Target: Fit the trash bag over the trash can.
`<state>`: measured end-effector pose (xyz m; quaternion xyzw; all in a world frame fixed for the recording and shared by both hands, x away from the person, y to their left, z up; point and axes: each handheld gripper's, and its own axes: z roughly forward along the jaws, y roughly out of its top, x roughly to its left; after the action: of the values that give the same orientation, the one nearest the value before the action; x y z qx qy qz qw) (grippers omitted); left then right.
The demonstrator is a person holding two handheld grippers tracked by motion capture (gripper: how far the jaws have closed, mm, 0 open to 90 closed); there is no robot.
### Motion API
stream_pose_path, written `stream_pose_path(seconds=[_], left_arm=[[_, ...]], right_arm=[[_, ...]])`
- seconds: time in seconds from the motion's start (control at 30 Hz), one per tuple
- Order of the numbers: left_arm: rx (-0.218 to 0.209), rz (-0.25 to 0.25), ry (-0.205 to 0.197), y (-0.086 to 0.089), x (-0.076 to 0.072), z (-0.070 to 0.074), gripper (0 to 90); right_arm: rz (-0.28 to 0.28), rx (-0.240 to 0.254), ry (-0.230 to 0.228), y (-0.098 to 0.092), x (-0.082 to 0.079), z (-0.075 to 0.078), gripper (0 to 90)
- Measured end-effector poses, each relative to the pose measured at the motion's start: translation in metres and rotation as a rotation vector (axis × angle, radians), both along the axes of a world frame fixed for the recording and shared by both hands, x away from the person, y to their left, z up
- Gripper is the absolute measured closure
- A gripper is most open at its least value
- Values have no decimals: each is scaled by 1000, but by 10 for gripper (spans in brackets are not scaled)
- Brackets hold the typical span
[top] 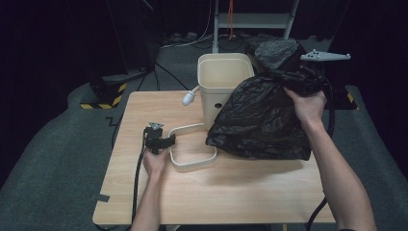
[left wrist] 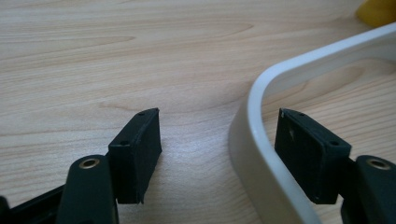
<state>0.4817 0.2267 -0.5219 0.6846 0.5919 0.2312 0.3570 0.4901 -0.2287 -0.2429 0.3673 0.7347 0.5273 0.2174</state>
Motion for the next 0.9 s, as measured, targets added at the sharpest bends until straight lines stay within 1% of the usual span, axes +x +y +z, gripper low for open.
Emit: stream_pose_path(seconds=[0.07, 0.17, 0.2, 0.27, 0.37, 0.4, 0.47, 0.63, 0.67, 0.73, 0.8, 0.87, 0.9], left_arm=[[-31, 2, -27, 2, -3, 7, 310], [-75, -12, -65, 2, -9, 17, 311], [-86, -21, -74, 2, -10, 20, 314], [-109, -44, -78, -1, -11, 24, 317], [-100, -86, -68, -8, -11, 30, 310], [-94, -97, -71, -10, -11, 33, 308], [-106, -115, -73, -12, -12, 41, 309], [-173, -150, -105, -14, -15, 67, 309], [-178, -159, -120, -13, -16, 73, 309], [-206, -175, -139, -14, -18, 85, 309], [-218, -195, -159, -15, -20, 99, 308], [-229, -212, -169, -15, -21, 108, 308], [-245, -221, -168, -16, -21, 114, 308]], right_arm=[[7, 7, 2, 3, 0, 1, 899], [22, 4, -2, 8, 0, 3, 899], [28, 2, -5, 10, 0, 3, 899], [40, 0, -2, 14, 1, 4, 899], [54, 1, -2, 19, 2, 4, 899], [61, 1, -2, 21, 3, 3, 898], [73, 0, 8, 24, 5, 0, 899], [102, -6, 20, 37, 10, -5, 899], [107, -7, 25, 40, 11, -6, 899], [117, -13, 32, 46, 12, -8, 899], [125, -19, 38, 52, 14, -10, 899], [132, -20, 42, 56, 16, -12, 898], [136, -20, 44, 58, 16, -12, 898]])
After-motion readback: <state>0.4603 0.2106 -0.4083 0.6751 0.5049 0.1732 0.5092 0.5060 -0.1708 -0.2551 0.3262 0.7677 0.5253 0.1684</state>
